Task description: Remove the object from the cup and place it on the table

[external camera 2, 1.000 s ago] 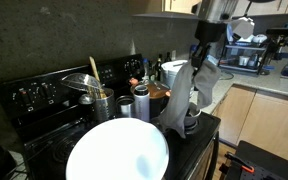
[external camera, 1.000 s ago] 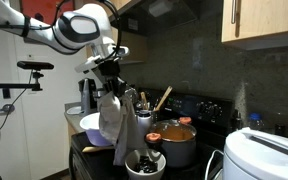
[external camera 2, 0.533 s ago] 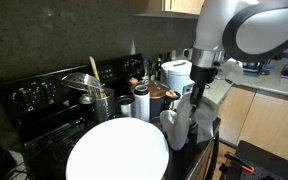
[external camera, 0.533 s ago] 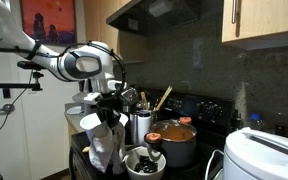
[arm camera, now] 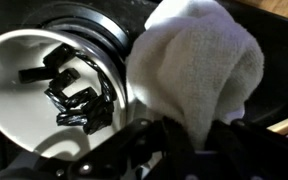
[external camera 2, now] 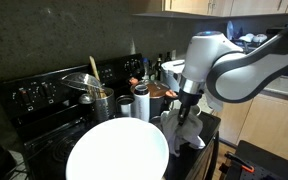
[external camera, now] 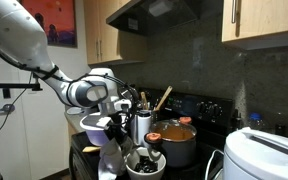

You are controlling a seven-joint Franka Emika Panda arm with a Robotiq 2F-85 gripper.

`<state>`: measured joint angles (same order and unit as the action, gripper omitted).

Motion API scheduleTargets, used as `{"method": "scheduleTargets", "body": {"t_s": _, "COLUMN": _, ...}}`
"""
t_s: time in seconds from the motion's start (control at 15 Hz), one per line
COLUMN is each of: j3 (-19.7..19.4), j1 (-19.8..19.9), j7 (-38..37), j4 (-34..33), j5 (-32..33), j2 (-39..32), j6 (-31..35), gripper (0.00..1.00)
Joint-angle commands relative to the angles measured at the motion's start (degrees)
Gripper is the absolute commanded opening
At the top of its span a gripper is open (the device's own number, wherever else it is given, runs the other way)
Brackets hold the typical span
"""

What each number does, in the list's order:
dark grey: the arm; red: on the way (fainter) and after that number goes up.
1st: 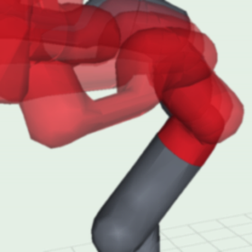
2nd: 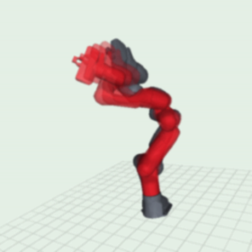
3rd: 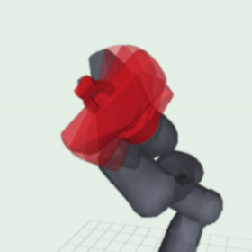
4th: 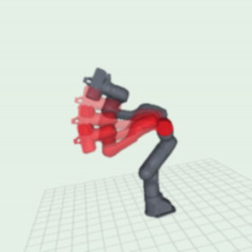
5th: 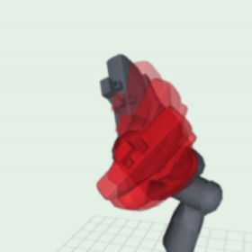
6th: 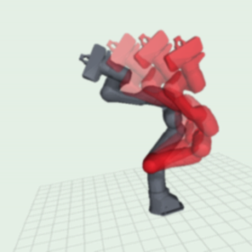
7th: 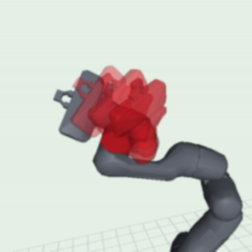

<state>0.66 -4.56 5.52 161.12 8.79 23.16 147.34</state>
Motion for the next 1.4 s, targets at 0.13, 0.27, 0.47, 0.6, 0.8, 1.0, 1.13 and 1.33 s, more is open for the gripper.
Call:
{"method": "scheduleTargets", "body": {"t_s": 0.13, "j3": 0.87, "j1": 3.03, "j7": -0.33, "j4": -0.38, "j5": 2.91, "j2": -5.28, "j6": 4.33, "gripper": 0.66}}
{"method": "scheduleTargets", "body": {"t_s": 0.27, "j3": 0.51, "j1": 3.24, "j7": 0.15, "j4": -0.91, "j5": 2.43, "j2": -4.00, "j6": 2.20, "gripper": 0.79}}
{"method": "scheduleTargets", "body": {"t_s": 0.47, "j3": 0.19, "j1": 2.36, "j7": 1.45, "j4": -3.41, "j5": 0.78, "j2": -1.63, "j6": -2.16, "gripper": 1.00}}
{"method": "scheduleTargets", "body": {"t_s": 0.6, "j3": 0.28, "j1": 1.64, "j7": 2.22, "j4": -5.43, "j5": 0.14, "j2": 0.40, "j6": -6.25, "gripper": 1.00}}
{"method": "scheduleTargets", "body": {"t_s": 0.8, "j3": 0.41, "j1": 0.70, "j7": 2.84, "j4": -9.14, "j5": -0.22, "j2": 3.59, "j6": -12.39, "gripper": 1.00}}
{"method": "scheduleTargets", "body": {"t_s": 1.0, "j3": 0.37, "j1": -0.18, "j7": 3.95, "j4": -12.97, "j5": -0.60, "j2": 5.85, "j6": -17.75, "gripper": 1.00}}
{"method": "scheduleTargets", "body": {"t_s": 1.13, "j3": 0.24, "j1": -0.66, "j7": 4.31, "j4": -15.16, "j5": -1.03, "j2": 6.74, "j6": -19.97, "gripper": 1.00}}
{"method": "scheduleTargets", "body": {"t_s": 1.33, "j3": 0.25, "j1": -1.07, "j7": 4.15, "j4": -17.73, "j5": -1.24, "j2": 7.94, "j6": -21.44, "gripper": 1.00}}
